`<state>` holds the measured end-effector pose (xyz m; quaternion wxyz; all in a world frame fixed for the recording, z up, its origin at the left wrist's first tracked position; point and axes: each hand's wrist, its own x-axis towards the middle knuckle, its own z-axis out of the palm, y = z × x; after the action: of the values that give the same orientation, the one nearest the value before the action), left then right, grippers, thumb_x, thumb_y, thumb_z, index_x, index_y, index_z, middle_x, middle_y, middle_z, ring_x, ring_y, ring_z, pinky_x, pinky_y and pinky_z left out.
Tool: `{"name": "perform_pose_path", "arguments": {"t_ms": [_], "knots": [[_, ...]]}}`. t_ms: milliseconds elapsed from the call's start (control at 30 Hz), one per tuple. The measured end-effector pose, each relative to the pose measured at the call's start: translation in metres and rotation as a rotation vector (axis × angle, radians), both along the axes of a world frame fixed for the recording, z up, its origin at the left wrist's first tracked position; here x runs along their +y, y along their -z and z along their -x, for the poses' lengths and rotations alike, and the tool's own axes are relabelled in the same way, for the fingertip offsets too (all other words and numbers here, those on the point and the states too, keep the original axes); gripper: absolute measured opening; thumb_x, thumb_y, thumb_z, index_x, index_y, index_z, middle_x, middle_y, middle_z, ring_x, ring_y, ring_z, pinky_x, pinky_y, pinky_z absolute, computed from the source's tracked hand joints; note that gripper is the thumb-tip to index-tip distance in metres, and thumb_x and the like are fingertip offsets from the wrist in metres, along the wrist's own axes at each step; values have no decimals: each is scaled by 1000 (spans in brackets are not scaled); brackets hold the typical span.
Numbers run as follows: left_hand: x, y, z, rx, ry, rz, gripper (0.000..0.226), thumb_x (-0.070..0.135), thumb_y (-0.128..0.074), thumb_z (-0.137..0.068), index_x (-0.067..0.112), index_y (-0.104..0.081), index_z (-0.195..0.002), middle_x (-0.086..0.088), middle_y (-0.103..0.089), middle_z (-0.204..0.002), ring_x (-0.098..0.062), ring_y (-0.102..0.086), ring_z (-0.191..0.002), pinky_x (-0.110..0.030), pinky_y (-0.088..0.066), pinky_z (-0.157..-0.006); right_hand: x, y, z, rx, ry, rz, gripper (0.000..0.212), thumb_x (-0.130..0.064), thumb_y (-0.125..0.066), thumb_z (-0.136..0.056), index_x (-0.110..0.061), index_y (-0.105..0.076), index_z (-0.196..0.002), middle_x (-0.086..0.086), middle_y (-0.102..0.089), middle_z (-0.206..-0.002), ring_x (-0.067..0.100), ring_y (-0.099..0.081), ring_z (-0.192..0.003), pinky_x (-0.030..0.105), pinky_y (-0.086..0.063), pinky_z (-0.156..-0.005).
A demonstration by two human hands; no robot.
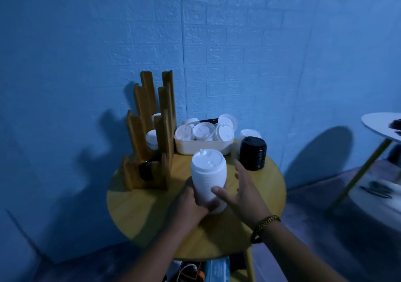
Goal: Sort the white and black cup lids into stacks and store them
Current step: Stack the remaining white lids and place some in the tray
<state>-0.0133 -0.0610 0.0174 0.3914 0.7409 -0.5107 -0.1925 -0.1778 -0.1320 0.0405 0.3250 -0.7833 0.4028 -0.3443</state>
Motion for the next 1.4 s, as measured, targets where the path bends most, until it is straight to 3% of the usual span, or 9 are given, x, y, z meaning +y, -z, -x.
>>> {"name": "perform_pose_path", "arguments": {"t_ms": [200,300,400,500,833,967,1067,1400], "knots": [[-44,-1,22,34,35,-18,80,51,-81,-79,35,-36,-144,8,-65,-121,-18,-63,-108,-42,-55,-91,-30,-23,15,-187,-6,87,95,-84,-61,-68,-55,-16,-146,-30,-26,-150,-2,-31,-140,27,-32,-111],[-63,1,32,37,67,-20,76,53,-81,-78,34,-40,-139,10,-66,-113,-19,-64,-104,-40,-56,-88,-47,-29,20,-194,36,70,93,-82,-61,-72,-44,-28,-150,-25,-34,-150,-1,-38,-136,32,-39,-112],[-77,3,44,38,118,3,77,54,-81,-77,38,-38,-139,10,-67,-117,-18,-64,-109,-42,-56,-91,-60,-27,29,-157,99,82,80,-74,-62,-78,-39,-40,-146,-20,-47,-143,2,-47,-130,40,-46,-107],[-89,5,57,44,152,27,76,54,-81,-77,39,-39,-138,11,-66,-120,-17,-63,-111,-42,-56,-91,-70,-24,41,-158,165,72,80,-79,-59,-76,-37,-45,-142,-19,-52,-137,4,-50,-126,42,-49,-103],[-90,5,35,22,109,6,78,52,-85,-72,38,-38,-133,13,-61,-119,-15,-61,-109,-40,-56,-88,-74,-24,24,-161,158,77,79,-77,-61,-75,-36,-46,-141,-16,-55,-134,3,-52,-122,37,-50,-102],[-74,3,-7,93,40,-51,96,48,-89,-65,38,-30,-140,10,-56,-126,-17,-58,-117,-44,-55,-96,-62,-28,-15,-144,36,47,86,-77,-60,-74,-32,-42,-146,-14,-50,-143,5,-49,-128,35,-49,-104],[-63,1,-24,115,36,-53,103,42,-92,-68,36,-26,-147,10,-53,-128,-15,-54,-118,-39,-54,-95,-59,-32,-39,-106,-1,67,83,-75,-59,-77,-34,-40,-146,-13,-48,-146,6,-48,-130,36,-49,-104],[-65,1,-34,123,4,-57,97,43,-90,-70,35,-30,-145,7,-57,-133,-19,-54,-123,-46,-50,-102,-64,-34,-59,-91,80,105,76,-66,-66,-80,-30,-44,-143,-13,-52,-140,5,-48,-127,30,-47,-103]]}}
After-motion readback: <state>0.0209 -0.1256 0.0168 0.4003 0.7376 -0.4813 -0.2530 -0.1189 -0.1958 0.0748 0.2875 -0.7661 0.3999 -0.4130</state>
